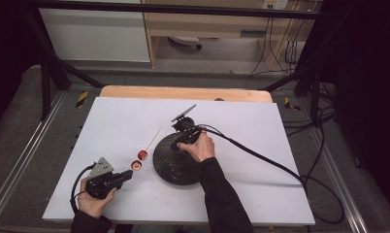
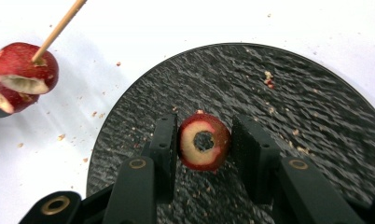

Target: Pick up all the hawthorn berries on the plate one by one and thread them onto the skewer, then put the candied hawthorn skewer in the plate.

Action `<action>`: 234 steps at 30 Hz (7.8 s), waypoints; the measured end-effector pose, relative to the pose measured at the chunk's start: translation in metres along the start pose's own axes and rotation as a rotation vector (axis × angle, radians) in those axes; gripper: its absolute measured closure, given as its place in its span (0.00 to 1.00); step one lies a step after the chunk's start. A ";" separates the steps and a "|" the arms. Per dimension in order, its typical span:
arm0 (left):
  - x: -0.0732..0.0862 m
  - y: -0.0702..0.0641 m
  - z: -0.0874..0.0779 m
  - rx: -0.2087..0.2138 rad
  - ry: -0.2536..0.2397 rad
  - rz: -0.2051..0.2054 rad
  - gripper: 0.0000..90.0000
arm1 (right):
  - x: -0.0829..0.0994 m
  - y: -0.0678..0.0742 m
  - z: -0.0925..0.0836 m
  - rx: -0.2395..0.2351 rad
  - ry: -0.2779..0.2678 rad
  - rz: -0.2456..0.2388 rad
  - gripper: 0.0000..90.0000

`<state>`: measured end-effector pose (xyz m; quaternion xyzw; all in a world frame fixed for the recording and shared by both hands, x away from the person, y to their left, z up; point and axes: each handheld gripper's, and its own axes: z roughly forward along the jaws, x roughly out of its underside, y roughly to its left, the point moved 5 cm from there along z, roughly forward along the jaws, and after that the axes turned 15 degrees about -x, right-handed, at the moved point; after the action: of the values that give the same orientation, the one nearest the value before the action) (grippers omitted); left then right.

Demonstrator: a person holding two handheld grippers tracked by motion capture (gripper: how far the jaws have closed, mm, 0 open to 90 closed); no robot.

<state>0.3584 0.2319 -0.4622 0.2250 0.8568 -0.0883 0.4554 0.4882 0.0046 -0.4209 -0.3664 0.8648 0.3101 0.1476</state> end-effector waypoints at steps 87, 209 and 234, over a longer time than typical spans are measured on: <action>-0.039 -0.114 0.026 0.066 -0.115 0.051 0.98 | 0.078 -0.025 -0.103 -0.243 -1.286 0.212 0.70; -0.073 -0.067 0.026 0.059 0.018 0.041 0.98 | 0.173 -0.060 -0.092 0.002 -0.491 -0.079 0.01; -0.096 -0.069 0.058 0.042 0.184 0.138 0.98 | 0.218 -0.071 -0.091 0.045 -0.400 -0.077 0.01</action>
<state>0.4152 0.1208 -0.4198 0.3003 0.8753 -0.0538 0.3751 0.3872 -0.2105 -0.4865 -0.3270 0.8101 0.3515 0.3364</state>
